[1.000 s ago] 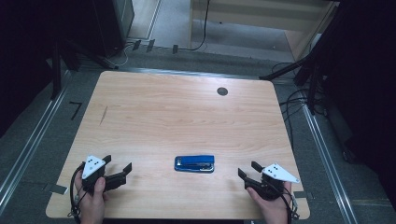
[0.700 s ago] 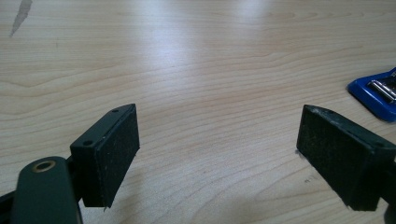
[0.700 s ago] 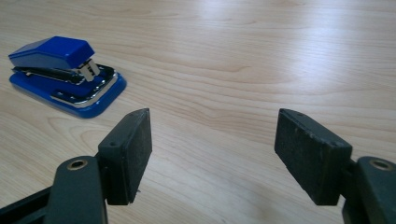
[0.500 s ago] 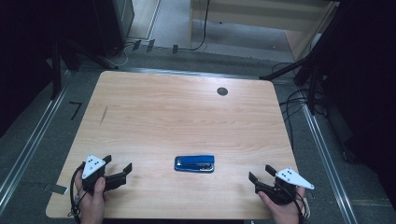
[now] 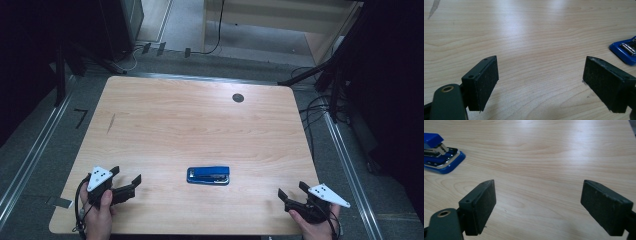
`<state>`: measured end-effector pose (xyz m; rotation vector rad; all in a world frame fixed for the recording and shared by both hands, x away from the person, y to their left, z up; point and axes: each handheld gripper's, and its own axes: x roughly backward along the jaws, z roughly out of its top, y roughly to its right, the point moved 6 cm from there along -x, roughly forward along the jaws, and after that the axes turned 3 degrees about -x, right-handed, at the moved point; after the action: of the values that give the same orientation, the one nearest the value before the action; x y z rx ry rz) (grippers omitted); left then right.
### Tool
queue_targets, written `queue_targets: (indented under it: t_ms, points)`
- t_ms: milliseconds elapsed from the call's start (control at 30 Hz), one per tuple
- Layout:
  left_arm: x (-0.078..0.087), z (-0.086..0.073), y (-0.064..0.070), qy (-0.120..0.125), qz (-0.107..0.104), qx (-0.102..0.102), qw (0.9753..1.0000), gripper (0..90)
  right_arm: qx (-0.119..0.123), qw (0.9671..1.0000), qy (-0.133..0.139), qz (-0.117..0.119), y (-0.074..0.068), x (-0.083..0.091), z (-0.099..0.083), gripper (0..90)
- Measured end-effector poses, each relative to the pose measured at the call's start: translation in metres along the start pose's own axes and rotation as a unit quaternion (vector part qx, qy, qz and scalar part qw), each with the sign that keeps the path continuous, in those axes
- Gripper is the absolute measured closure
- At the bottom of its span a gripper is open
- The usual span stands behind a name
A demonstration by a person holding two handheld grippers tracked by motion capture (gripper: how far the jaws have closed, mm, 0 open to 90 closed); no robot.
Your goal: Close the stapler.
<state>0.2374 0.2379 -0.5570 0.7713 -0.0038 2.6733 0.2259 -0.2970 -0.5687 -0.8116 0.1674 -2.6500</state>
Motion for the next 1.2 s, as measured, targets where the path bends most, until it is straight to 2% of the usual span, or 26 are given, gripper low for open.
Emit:
queue_targets:
  t_ms: [300,600,833,1200]
  points:
    - [0.0,0.0,-0.001,-0.001,-0.005,0.005,1.0,13.6,-0.015,0.9999,-0.002,-0.007,0.026,0.009,-0.009,0.1]
    - [0.0,0.0,-0.001,0.0,-0.006,0.006,1.0,13.6,-0.031,0.9992,0.018,-0.018,0.045,0.017,-0.01,0.0]
    - [0.0,0.0,-0.001,-0.001,-0.006,0.005,1.0,13.6,-0.056,0.9976,0.029,-0.027,0.061,0.021,-0.014,0.0]
    - [-0.002,0.0,-0.001,-0.008,-0.01,0.005,0.9999,13.6,-0.062,0.9971,0.031,-0.031,0.063,0.022,-0.015,0.0]
